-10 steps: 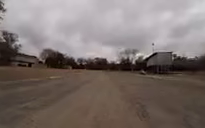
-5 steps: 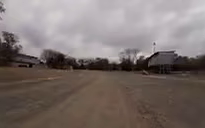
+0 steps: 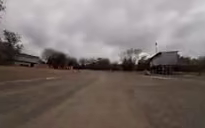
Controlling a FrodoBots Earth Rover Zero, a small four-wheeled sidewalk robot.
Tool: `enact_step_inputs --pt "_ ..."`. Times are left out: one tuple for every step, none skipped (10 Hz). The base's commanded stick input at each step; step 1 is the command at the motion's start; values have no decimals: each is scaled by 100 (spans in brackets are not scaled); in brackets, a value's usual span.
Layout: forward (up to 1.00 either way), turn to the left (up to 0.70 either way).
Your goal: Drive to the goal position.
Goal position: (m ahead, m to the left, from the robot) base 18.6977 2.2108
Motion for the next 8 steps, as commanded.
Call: enact_step_inputs --pt "70 -1" --pt "70 -1" --pt "70 -1" --pt "70 -1" --pt "70 -1" --pt "70 -1" --pt "70 -1" --pt "70 -1"
